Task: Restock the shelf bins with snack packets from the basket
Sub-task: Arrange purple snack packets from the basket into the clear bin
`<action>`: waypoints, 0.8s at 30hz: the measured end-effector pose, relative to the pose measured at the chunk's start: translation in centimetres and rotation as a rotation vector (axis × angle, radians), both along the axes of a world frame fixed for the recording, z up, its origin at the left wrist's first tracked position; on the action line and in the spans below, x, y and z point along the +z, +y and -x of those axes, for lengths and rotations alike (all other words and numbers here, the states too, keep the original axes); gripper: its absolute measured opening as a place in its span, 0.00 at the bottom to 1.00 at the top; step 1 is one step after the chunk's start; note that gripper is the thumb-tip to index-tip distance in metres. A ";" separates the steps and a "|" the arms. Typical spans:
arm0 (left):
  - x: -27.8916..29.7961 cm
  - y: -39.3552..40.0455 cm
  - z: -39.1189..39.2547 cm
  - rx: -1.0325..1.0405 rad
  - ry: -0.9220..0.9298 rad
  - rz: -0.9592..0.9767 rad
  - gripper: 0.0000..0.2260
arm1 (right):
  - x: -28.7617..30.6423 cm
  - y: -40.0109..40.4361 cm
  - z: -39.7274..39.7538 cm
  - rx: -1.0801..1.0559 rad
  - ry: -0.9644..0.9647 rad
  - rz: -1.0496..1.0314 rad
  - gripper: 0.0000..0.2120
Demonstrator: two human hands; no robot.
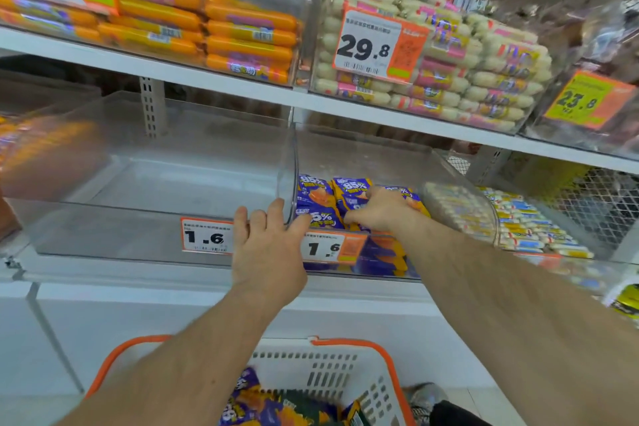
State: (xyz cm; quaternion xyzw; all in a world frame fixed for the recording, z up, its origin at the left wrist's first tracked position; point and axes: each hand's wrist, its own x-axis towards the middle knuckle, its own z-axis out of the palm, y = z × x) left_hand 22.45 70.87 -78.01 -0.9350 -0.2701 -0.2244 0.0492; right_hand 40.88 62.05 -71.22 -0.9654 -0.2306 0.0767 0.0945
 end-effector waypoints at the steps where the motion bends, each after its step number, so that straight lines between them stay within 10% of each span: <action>1: -0.1 0.0 0.0 0.000 0.000 -0.005 0.31 | -0.1 -0.1 0.0 0.005 0.017 0.040 0.28; 24: 0.3 -0.2 0.3 -0.029 0.007 0.002 0.29 | -1.7 0.6 -0.5 0.002 0.103 0.196 0.15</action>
